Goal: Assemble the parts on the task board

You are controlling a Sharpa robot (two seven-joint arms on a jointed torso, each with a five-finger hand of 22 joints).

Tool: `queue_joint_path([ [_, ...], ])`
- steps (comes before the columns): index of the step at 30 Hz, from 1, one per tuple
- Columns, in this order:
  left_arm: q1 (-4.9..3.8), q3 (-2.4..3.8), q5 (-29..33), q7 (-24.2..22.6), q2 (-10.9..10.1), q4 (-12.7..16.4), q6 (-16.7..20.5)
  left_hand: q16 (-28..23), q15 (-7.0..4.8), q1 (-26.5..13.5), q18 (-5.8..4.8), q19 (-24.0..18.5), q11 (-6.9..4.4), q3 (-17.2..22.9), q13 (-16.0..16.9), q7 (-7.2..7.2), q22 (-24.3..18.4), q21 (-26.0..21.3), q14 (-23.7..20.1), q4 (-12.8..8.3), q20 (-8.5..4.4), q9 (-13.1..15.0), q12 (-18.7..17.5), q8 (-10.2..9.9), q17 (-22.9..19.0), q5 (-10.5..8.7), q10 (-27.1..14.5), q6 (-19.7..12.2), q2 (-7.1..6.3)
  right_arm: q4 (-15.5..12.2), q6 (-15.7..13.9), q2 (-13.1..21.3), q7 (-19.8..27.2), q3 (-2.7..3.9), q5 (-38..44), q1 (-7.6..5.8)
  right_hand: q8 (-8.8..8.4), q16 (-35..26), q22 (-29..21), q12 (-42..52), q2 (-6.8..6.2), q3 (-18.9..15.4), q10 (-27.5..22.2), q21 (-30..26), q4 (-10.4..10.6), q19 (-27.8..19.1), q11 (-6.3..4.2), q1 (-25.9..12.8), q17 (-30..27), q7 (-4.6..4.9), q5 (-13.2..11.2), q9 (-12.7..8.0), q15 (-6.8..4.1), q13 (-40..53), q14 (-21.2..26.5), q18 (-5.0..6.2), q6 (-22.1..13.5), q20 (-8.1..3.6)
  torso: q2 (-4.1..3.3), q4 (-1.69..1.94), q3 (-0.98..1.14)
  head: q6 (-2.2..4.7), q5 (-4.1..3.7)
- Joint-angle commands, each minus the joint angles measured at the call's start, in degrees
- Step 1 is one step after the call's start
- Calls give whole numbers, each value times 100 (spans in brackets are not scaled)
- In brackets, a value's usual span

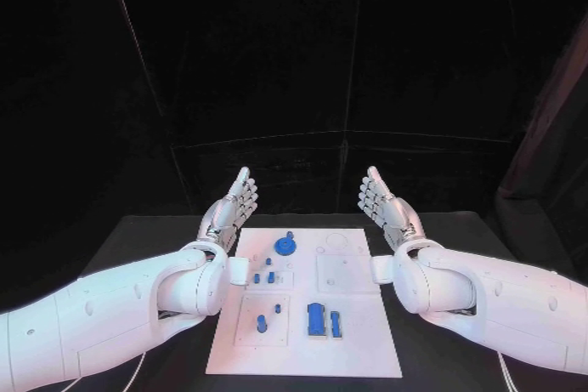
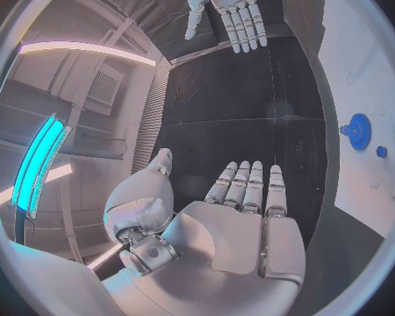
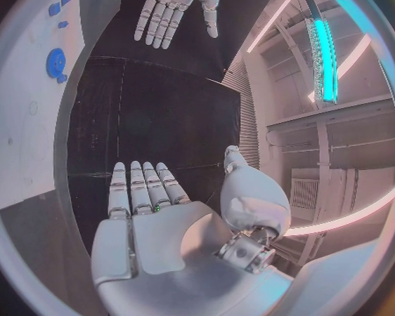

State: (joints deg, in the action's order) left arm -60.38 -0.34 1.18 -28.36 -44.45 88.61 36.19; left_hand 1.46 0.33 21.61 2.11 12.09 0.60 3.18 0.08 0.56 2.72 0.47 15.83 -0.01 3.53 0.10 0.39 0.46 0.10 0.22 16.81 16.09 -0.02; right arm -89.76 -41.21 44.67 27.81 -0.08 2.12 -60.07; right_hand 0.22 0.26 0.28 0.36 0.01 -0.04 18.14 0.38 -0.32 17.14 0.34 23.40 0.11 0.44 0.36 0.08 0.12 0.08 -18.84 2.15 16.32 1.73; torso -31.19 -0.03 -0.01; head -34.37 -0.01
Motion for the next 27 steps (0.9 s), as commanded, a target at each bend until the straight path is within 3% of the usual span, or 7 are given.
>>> queue_joint_path([
  [1,14,26,-115,-141,-18,103,747,-146,-33,-692,-211,-390,-60,-318,-8,-56,-272,-47,-506,1,-353,-10,-39,-46,-10,-22,-538,-515,2,-20,-291,2,199,8,-212,-9,-22,-26,-28,-36,-1,4,-570,-38,32,-537,-34,-732,-11,-44,-36,-8,-12,-8,592,-215,-512,-173,1,3,1,-1,1],
  [20,22,34,-118,-143,-24,134,793,-146,-33,-1491,-211,-807,-60,-318,-8,-56,-272,-47,-1089,1,-353,-10,-39,-46,-10,-22,-1159,-1103,2,-20,-291,2,199,8,-212,-9,-22,-26,-28,-36,-1,4,-1238,-38,32,-1169,-34,-1597,-11,-44,-36,-8,-12,-8,1293,-215,-1116,-173,1,3,1,-1,1],
  [21,22,34,-118,-143,-24,134,793,-146,-33,-1510,-211,-1209,-60,-318,-8,-56,-272,-47,-1099,1,-353,-10,-39,-46,-10,-22,-1159,-1111,2,-20,-291,2,199,8,-212,-9,-22,-26,-28,-36,-1,4,-1262,-38,32,-1186,-34,-1627,-11,-44,-36,-8,-12,-8,1313,-215,-1129,-173,1,3,1,-1,1],
  [24,22,34,-118,-143,-24,134,793,-146,-33,-1569,-211,-1209,-60,-318,-8,-56,-272,-47,-1153,1,-353,-10,-39,-46,-10,-22,-1215,-1165,2,-20,-291,2,199,8,-212,-9,-22,-26,-28,-36,-1,4,-1338,-38,32,-1266,-34,-1723,-11,-44,-36,-8,-12,-8,1392,-215,-1207,-173,1,3,1,-1,1],
  [25,22,34,-118,-143,-24,134,793,-146,-33,-1595,-211,-1209,-60,-318,-8,-56,-272,-47,-1161,1,-353,-10,-39,-46,-10,-22,-1233,-1188,2,-20,-291,2,199,8,-212,-9,-22,-26,-28,-36,-1,4,-1814,-38,32,-1714,-34,-1837,-11,-44,-36,-8,-12,-8,1477,-215,-1632,-173,1,3,1,-1,1],
  [26,22,34,-118,-143,-24,134,793,-146,-33,-1615,-211,-1209,-60,-318,-8,-56,-272,-47,-1176,1,-353,-10,-39,-46,-10,-22,-1260,-1201,2,-20,-291,2,199,8,-212,-9,-22,-26,-28,-36,-1,4,-1814,-38,32,-1714,-34,-1927,-11,-44,-36,-8,-12,-8,1884,-215,-1632,-173,1,3,1,-1,1],
  [27,22,34,-118,-143,-24,134,793,-146,-33,-1685,-211,-1209,-60,-318,-8,-56,-272,-47,-1583,1,-353,-10,-39,-46,-10,-22,-1681,-1609,2,-20,-291,2,199,8,-212,-9,-22,-26,-28,-36,-1,4,-1814,-38,32,-1714,-34,-2340,-11,-44,-36,-8,-12,-8,1884,-215,-1632,-173,1,3,1,-1,1],
])
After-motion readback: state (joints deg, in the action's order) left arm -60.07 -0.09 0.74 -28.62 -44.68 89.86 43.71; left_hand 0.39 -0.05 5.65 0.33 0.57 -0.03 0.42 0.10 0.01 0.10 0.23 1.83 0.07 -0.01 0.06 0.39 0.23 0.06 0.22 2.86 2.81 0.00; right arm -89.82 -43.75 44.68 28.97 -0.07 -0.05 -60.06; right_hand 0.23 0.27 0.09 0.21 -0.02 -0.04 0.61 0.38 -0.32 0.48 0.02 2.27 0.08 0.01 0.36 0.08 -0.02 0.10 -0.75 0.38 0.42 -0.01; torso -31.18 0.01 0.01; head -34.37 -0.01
